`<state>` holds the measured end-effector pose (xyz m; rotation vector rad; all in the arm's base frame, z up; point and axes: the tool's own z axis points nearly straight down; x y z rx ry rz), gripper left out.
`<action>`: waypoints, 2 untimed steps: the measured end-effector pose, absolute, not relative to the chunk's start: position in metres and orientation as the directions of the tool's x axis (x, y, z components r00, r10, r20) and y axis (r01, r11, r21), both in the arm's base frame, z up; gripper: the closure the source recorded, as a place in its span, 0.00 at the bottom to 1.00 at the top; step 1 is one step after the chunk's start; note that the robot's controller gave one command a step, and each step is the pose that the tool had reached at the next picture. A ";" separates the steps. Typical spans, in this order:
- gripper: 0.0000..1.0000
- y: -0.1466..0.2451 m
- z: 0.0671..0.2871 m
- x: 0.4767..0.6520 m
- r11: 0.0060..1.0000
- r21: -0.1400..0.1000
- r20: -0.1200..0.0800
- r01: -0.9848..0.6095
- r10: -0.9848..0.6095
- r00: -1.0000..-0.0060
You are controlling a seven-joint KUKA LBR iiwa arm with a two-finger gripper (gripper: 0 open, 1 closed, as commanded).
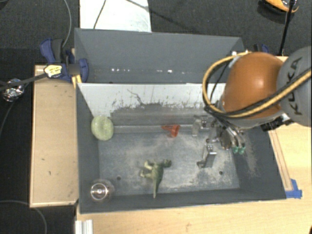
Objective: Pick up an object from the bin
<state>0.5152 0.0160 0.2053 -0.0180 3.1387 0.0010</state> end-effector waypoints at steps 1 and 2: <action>0.00 0.053 0.140 0.514 0.996 0.001 -0.005 -0.087 -0.087 -0.996; 0.00 0.115 0.149 0.505 1.000 0.001 0.000 0.003 0.003 -1.000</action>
Offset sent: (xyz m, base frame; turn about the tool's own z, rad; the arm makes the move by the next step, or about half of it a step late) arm -0.0132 0.1147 -0.0461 0.0240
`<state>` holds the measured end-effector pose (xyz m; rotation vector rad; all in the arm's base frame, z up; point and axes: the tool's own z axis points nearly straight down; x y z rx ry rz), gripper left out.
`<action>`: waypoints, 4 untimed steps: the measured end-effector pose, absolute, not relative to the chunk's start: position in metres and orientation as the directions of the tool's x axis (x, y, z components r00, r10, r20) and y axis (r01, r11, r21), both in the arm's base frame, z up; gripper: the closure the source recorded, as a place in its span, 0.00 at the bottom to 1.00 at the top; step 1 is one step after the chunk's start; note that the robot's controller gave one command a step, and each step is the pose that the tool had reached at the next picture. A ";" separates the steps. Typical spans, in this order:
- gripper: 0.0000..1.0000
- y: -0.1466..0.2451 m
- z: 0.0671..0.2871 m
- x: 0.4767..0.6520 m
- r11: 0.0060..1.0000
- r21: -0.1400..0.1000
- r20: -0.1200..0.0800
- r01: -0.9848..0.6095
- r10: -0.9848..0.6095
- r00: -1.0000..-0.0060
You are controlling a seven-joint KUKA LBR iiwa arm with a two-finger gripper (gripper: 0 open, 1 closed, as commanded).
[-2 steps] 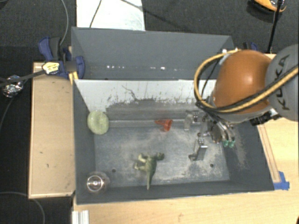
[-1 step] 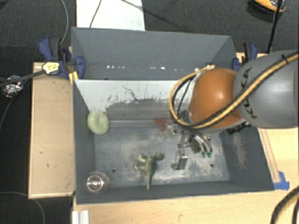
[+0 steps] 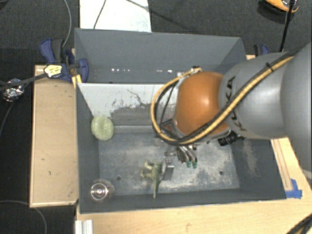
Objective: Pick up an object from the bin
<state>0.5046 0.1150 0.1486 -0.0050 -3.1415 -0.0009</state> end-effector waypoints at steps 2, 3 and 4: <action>0.00 0.127 0.091 0.513 0.900 -0.001 -0.009 -0.435 -0.435 -0.900; 1.00 0.117 0.070 0.515 0.779 -0.002 -0.012 -0.627 -0.627 -0.779; 1.00 0.117 0.070 0.515 0.779 -0.002 -0.012 -0.627 -0.627 -0.779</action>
Offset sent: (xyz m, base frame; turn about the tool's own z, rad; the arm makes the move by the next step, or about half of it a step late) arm 0.0045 0.0055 -0.0786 -0.4776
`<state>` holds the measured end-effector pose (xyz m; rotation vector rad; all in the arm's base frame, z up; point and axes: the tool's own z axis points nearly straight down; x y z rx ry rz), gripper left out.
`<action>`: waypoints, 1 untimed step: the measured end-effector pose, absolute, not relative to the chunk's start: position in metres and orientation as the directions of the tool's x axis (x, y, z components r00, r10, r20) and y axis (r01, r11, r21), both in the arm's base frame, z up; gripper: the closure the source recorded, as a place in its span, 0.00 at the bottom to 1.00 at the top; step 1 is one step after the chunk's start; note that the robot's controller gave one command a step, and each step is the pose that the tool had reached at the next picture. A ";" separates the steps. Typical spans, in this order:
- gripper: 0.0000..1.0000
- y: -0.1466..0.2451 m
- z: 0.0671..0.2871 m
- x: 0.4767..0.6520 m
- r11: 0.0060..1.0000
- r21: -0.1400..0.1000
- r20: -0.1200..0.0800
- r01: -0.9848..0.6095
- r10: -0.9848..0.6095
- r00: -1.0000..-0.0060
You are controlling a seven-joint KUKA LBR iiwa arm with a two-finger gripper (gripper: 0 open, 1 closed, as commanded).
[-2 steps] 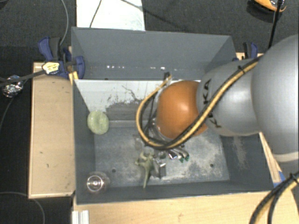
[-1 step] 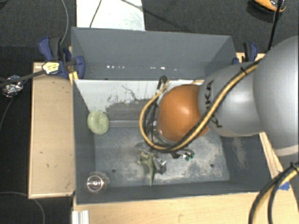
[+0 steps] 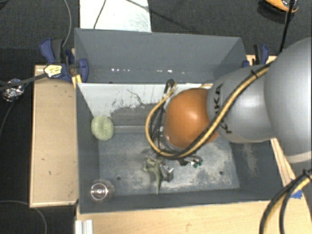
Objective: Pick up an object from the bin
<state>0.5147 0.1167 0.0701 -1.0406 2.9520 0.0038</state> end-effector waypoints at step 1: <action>1.00 0.117 0.073 0.514 0.779 -0.001 -0.011 -0.627 -0.627 -0.779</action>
Offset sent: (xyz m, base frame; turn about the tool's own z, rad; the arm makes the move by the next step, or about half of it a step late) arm 0.0001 0.0001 0.0532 0.0000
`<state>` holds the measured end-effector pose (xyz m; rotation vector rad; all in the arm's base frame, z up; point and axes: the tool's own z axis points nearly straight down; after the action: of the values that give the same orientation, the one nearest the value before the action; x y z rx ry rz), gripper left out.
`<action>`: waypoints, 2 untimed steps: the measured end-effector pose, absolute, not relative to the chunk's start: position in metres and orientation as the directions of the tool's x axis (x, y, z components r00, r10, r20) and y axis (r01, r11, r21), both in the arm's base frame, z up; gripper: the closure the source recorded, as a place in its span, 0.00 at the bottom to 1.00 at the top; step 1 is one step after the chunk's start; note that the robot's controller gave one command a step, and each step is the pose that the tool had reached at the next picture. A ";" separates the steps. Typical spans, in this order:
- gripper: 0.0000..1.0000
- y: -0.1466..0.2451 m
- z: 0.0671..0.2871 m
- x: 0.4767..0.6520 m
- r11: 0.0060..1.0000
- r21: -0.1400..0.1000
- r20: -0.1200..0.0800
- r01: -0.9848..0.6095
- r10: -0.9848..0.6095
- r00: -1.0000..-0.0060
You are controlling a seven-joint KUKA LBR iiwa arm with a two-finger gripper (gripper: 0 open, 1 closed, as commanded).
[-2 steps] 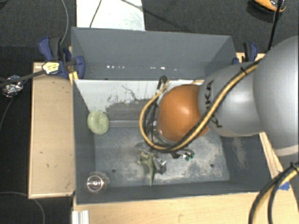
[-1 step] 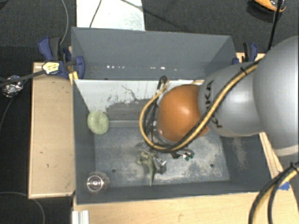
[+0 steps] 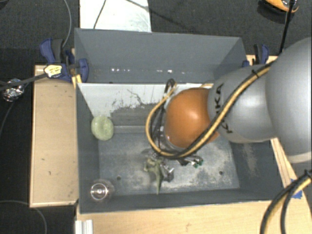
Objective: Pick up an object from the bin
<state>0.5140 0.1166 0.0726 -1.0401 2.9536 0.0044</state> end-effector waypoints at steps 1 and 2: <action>1.00 0.117 0.085 0.513 0.780 0.001 -0.007 -0.626 -0.626 -0.780; 1.00 0.117 0.099 0.514 0.781 0.000 -0.010 -0.625 -0.625 -0.781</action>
Offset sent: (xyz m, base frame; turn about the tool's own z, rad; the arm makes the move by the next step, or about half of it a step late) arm 0.0000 0.0000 0.0533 0.0000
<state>0.5139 0.1168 0.0995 -1.0366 2.9552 0.0053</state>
